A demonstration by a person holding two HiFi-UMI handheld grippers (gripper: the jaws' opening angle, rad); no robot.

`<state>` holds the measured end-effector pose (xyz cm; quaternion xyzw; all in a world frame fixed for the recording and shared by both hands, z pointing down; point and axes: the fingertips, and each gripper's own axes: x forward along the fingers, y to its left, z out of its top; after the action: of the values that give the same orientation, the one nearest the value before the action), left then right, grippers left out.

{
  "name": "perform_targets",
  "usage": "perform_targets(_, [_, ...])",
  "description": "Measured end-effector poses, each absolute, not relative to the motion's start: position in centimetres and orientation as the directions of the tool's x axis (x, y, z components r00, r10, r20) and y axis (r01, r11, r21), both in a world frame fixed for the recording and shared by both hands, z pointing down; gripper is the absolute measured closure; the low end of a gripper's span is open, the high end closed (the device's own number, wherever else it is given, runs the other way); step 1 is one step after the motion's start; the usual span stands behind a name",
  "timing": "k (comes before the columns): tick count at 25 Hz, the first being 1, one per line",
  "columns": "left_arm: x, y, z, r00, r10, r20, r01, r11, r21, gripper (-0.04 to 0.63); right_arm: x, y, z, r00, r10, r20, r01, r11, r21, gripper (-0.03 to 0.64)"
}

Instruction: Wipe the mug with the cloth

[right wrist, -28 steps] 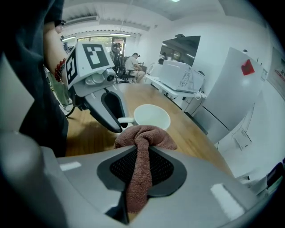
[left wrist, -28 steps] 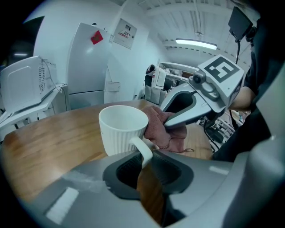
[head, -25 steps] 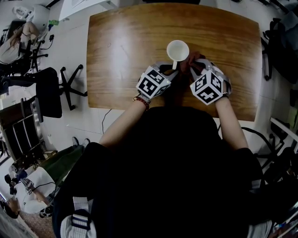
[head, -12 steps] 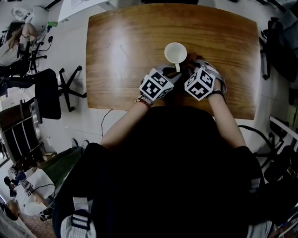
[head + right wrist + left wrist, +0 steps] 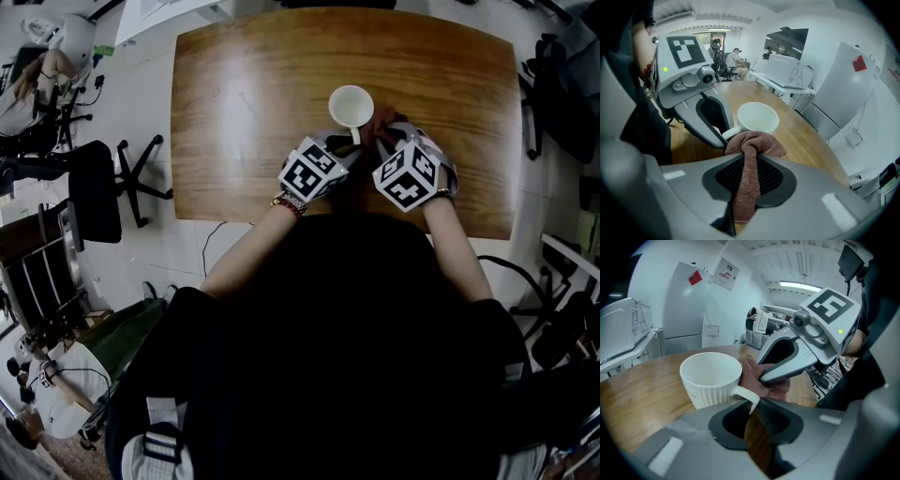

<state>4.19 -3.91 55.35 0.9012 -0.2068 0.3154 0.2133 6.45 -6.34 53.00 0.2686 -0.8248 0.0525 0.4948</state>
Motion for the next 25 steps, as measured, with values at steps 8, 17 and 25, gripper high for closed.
perform_targets(8, [3.9, -3.9, 55.3, 0.708, -0.239, 0.664, -0.510, -0.824, 0.248, 0.523, 6.0, -6.6, 56.4, -0.283, -0.375, 0.883, -0.505, 0.841, 0.195, 0.551])
perform_targets(17, [4.0, -3.9, 55.2, 0.705, -0.243, 0.666, -0.514, -0.823, 0.243, 0.525, 6.2, -6.7, 58.8, -0.237, -0.354, 0.905, -0.488, 0.849, 0.204, 0.551])
perform_targets(25, [3.7, -3.8, 55.4, 0.699, -0.241, 0.673, -0.514, -0.824, 0.239, 0.525, 6.0, -5.7, 54.9, -0.365, -0.367, 0.856, -0.509, 0.848, 0.147, 0.551])
